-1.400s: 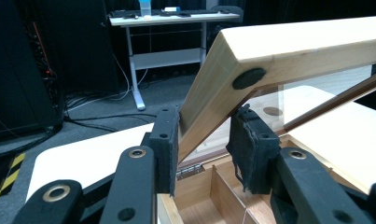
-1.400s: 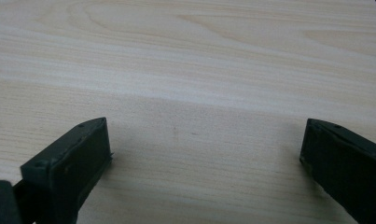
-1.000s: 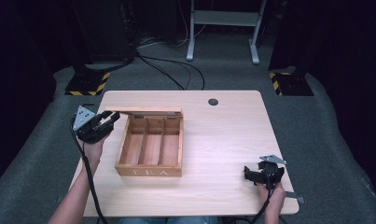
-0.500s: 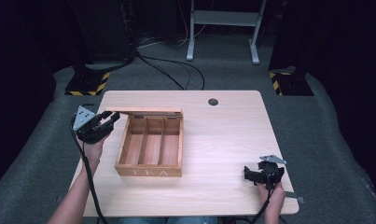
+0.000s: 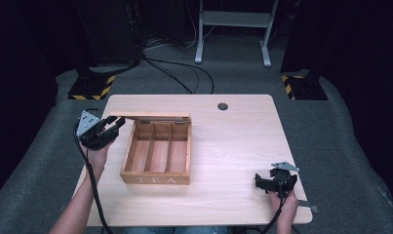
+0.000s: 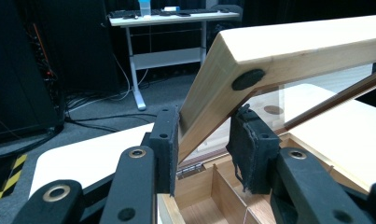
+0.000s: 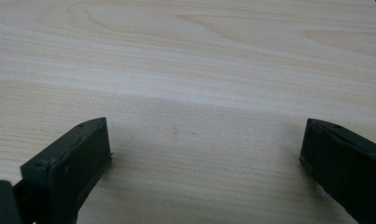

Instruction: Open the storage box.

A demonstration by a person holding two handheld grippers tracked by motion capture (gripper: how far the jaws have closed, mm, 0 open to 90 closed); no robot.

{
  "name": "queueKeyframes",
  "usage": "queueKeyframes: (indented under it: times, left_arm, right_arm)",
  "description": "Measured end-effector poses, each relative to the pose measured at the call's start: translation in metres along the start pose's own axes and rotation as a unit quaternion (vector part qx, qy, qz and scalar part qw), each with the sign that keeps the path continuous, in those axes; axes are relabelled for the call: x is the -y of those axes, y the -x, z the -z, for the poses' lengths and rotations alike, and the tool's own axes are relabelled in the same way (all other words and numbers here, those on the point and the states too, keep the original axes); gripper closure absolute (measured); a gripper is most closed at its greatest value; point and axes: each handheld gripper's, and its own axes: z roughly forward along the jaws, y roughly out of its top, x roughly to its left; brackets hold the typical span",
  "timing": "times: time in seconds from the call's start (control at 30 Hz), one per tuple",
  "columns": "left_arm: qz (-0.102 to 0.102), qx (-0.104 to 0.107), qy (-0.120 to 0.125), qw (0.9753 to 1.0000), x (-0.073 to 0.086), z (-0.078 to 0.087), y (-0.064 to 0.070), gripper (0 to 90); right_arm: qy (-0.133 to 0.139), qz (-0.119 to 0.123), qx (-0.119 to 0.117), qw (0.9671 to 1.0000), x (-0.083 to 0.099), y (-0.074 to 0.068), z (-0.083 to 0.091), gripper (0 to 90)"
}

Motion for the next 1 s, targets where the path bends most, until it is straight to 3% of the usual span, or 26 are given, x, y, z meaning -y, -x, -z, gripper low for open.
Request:
queueKeyframes:
  times: [0.47,1.0]
  left_arm:
    - [-0.004,0.001,-0.003,1.0,0.0,0.001,0.0,62.7]
    - [-0.02,0.007,-0.009,0.9997,0.012,0.012,0.005,62.5]
  right_arm:
    - [0.0,0.0,0.0,1.0,0.0,0.0,0.0,1.2]
    - [0.001,0.0,0.0,1.0,0.0,0.0,0.0,1.2]
